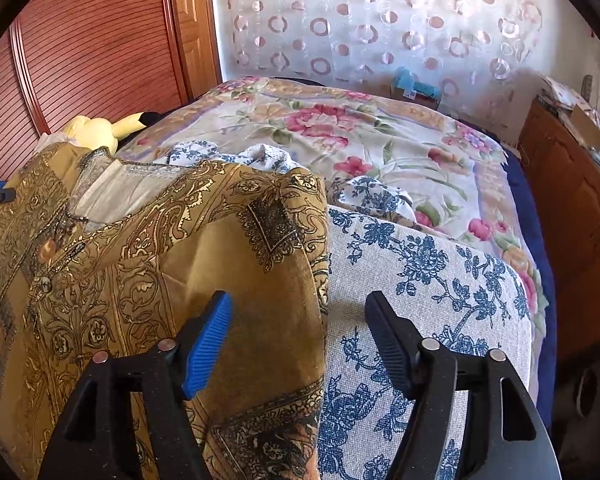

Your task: Fold small clothes

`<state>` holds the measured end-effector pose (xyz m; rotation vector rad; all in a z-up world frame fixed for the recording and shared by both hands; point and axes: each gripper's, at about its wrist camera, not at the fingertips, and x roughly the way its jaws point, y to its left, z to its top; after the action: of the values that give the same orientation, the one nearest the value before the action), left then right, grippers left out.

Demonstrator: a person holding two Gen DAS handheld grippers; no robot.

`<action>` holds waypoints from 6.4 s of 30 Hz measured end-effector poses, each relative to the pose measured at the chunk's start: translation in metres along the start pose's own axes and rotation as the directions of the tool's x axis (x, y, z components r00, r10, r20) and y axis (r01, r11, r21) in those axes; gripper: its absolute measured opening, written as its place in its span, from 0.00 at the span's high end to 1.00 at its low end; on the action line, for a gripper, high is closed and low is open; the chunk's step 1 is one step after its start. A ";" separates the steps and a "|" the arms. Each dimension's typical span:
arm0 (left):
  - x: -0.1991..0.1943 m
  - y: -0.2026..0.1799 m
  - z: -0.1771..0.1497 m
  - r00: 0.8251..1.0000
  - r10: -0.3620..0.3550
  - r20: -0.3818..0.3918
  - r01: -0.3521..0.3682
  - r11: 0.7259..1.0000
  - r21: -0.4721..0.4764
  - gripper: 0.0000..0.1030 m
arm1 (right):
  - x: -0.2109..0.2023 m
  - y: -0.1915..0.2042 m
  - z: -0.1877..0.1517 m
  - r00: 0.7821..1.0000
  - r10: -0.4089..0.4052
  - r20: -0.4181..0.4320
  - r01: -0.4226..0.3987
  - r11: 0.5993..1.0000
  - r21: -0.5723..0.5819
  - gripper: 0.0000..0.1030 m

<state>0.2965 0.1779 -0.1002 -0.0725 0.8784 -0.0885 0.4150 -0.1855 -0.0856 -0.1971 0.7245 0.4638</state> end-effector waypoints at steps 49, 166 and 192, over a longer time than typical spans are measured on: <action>-0.047 -0.050 -0.004 0.982 -0.116 0.146 0.100 0.989 0.109 0.93 | -0.018 0.005 -0.004 0.999 0.009 0.051 -0.011 1.000 0.028 0.97; -0.079 0.030 -0.177 0.996 -0.083 0.015 0.084 0.992 -0.094 0.53 | -0.165 0.014 -0.213 0.991 -0.130 0.042 0.119 0.974 0.194 0.37; -0.139 0.005 -0.179 0.978 -0.165 0.125 0.165 0.986 0.005 0.93 | -0.220 0.024 -0.217 0.977 -0.019 0.210 -0.018 0.984 0.175 0.96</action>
<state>0.0705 0.1930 -0.1084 -0.1547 0.7460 -0.2344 0.1317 -0.3102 -0.0964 0.0184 0.5528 0.4104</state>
